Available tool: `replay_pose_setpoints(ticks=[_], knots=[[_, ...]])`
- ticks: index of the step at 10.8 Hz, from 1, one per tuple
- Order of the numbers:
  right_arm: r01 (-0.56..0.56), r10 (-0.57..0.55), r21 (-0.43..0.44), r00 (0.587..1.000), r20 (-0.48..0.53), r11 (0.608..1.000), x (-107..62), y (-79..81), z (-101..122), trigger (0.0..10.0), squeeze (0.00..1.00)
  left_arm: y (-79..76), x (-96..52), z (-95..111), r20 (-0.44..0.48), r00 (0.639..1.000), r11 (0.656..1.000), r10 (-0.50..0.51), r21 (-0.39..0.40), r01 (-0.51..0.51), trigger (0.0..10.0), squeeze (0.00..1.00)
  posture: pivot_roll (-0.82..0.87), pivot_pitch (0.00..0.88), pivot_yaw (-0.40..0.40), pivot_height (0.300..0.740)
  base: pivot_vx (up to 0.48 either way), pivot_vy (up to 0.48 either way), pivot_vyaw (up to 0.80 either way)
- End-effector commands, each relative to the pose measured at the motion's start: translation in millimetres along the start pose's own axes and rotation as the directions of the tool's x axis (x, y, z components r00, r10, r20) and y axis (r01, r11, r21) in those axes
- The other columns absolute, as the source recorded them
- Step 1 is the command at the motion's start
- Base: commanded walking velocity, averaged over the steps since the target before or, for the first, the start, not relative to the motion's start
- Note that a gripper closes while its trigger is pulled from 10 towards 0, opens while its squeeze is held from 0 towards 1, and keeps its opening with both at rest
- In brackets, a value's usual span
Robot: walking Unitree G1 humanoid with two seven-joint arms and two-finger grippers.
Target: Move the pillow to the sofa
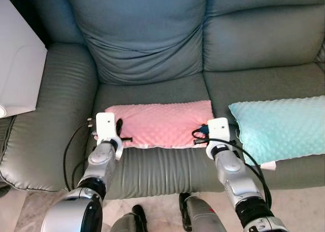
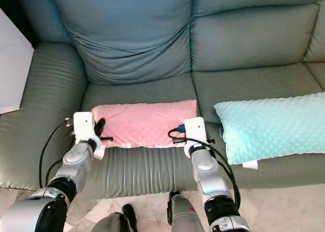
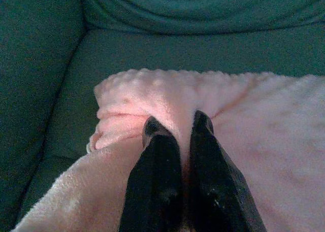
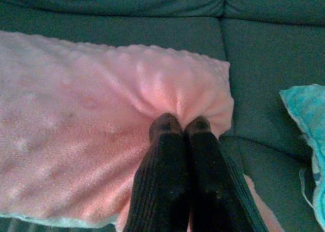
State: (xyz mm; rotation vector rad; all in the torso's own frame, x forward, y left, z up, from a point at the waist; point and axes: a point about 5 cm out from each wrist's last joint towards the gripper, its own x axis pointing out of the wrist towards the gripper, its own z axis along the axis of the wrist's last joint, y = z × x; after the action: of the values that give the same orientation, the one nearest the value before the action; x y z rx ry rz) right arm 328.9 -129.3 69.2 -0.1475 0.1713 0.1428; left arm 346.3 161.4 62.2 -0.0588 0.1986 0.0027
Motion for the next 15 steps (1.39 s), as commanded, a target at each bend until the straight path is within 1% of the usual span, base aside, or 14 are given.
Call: replay_pose_setpoints(ticks=[1,2,3,4,9,10,11,13,15], knots=[[-0.038,0.039,0.037,0.998,-0.040,0.999,-5.6,6.8,-16,10.0,0.00,7.5,-10.0,-23,-0.079,0.996,0.999,0.034,0.002,-0.034,10.0,0.00,-0.34,0.372,0.082,0.740,0.000,0.000,0.00],[-0.044,0.046,0.037,0.998,-0.045,0.998,-7.8,8.5,-20,10.0,1.00,6.4,-12.7,-29,-0.100,0.994,0.999,0.040,-0.024,-0.043,10.0,0.50,-0.34,0.371,0.078,0.740,0.000,0.000,0.00],[-0.046,0.047,0.022,0.998,-0.045,0.999,-9.3,9.6,-23,10.0,1.00,6.3,-14.5,-33,-0.112,0.992,0.997,0.061,-0.035,-0.065,10.0,1.00,-0.34,0.370,0.076,0.740,0.000,0.000,0.00],[-0.055,0.056,0.018,0.997,-0.048,0.998,-10.0,11.2,-25,10.0,1.00,5.1,-15.6,-36,-0.122,0.991,0.997,0.062,-0.047,-0.068,10.0,1.00,-0.34,0.367,0.075,0.740,0.000,0.000,0.00],[-0.098,0.099,0.024,0.994,-0.040,0.995,-12.1,17.7,-29,10.0,1.00,6.4,-18.6,-40,-0.129,0.990,0.997,0.059,-0.039,-0.065,10.0,1.00,-0.33,0.365,0.078,0.740,0.000,0.000,0.00],[-0.115,0.116,0.033,0.993,-0.037,0.993,-13.3,19.7,-29,10.0,1.00,7.5,-19.9,-42,-0.134,0.989,0.997,0.056,-0.049,-0.063,10.0,1.00,-0.32,0.367,0.079,0.740,0.000,0.000,0.00],[-0.130,0.132,0.043,0.990,-0.043,0.991,-14.2,21.4,-31,10.0,1.00,9.2,-20.6,-43,-0.135,0.989,0.997,0.059,-0.042,-0.065,10.0,1.00,-0.32,0.367,0.078,0.740,0.000,0.000,0.00],[-0.118,0.122,0.061,0.990,-0.065,0.991,-16.0,20.2,-33,10.0,1.00,12.7,-24.7,-48,-0.141,0.989,0.999,0.035,0.008,-0.034,10.0,1.00,-0.31,0.359,0.081,0.740,0.000,0.000,0.00],[-0.129,0.133,0.062,0.989,-0.063,0.990,-18.0,21.8,-33,10.0,1.00,19.4,-28.8,-53,-0.151,0.988,0.999,0.043,0.019,-0.041,10.0,1.00,-0.30,0.342,0.087,0.740,0.000,0.000,0.00]])
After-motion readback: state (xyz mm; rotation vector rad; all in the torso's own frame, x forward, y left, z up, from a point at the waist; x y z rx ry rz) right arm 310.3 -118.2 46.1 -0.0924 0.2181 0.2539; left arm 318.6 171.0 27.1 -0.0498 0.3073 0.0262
